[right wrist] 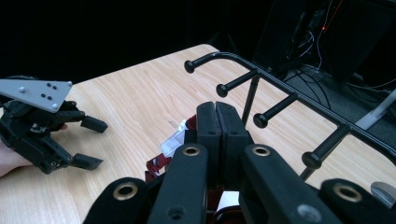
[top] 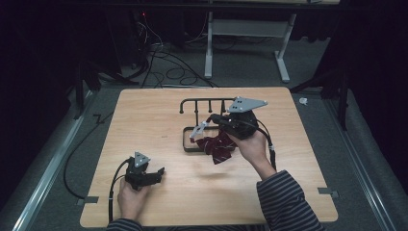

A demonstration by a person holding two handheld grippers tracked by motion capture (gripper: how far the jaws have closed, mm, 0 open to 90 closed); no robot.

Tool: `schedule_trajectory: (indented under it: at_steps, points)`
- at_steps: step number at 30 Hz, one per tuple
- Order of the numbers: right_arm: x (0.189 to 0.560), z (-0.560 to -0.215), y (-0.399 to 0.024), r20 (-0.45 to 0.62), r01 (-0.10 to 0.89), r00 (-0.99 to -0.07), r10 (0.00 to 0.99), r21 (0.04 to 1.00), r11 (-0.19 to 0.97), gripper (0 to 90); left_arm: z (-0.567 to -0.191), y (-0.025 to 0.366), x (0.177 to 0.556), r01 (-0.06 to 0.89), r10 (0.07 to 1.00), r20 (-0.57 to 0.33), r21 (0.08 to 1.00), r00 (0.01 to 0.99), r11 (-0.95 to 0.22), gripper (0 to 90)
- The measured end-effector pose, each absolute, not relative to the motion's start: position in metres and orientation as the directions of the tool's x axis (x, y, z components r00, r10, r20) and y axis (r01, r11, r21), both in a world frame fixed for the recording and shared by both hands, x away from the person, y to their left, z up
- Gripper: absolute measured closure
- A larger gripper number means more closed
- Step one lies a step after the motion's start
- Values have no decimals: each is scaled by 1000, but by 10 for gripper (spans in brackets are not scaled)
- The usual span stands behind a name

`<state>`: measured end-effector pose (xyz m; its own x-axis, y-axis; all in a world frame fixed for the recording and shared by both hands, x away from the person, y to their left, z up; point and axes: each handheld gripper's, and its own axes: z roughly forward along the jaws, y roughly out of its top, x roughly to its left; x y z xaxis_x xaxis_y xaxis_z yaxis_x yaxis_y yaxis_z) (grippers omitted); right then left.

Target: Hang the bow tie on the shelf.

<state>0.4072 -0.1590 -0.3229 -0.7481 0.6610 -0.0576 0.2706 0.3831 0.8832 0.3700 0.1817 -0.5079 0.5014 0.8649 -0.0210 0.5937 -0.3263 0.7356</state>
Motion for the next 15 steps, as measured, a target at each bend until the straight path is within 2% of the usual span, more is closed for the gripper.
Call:
schedule_trajectory:
  at_steps: [15]
  points:
    - [431, -324, -157, -32, 310, -725, 688, 877, 368, 900, -508, 182, 370, 595, 866, -22, 735, 500, -324, 215]
